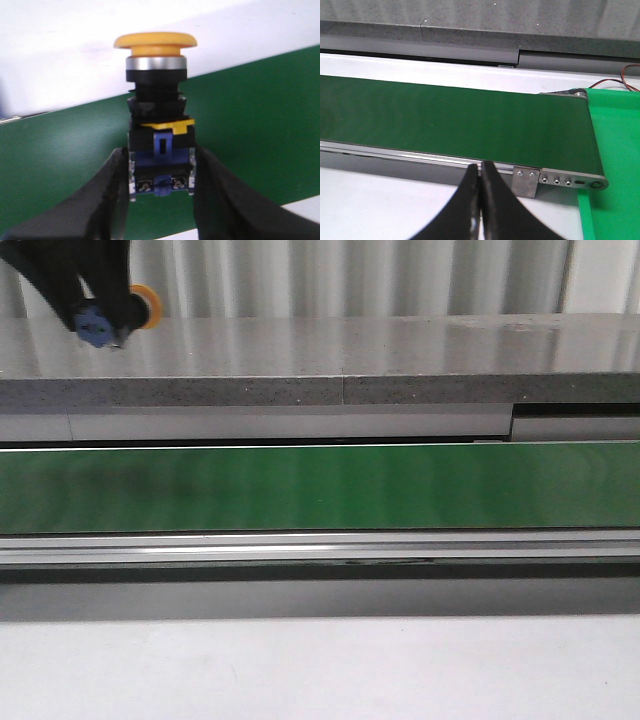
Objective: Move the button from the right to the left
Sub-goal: 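Lift the button off the belt with the left gripper, then carry the button over the blue tray, lower it and open the left gripper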
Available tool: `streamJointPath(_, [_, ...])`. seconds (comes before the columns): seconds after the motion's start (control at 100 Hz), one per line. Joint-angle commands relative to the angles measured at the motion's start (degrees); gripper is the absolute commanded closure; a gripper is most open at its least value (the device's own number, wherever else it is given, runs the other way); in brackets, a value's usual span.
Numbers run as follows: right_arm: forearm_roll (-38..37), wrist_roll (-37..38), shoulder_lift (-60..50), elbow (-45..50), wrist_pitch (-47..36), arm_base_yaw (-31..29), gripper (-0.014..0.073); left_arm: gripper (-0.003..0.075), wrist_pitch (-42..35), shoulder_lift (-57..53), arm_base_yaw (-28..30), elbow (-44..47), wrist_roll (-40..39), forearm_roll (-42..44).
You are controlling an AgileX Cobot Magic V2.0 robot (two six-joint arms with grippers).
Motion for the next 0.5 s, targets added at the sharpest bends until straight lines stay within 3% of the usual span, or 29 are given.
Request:
streamJointPath(0.0, [0.2,-0.5,0.7,-1.4,-4.6,0.1,0.066,0.0676,0.6,-3.4,4.0,-1.0,2.5,0.0])
streamJointPath(0.49, [0.2,-0.5,0.7,-1.4,-4.6,0.1,0.066,0.0676,0.6,-3.4,27.0,10.1,13.1,0.0])
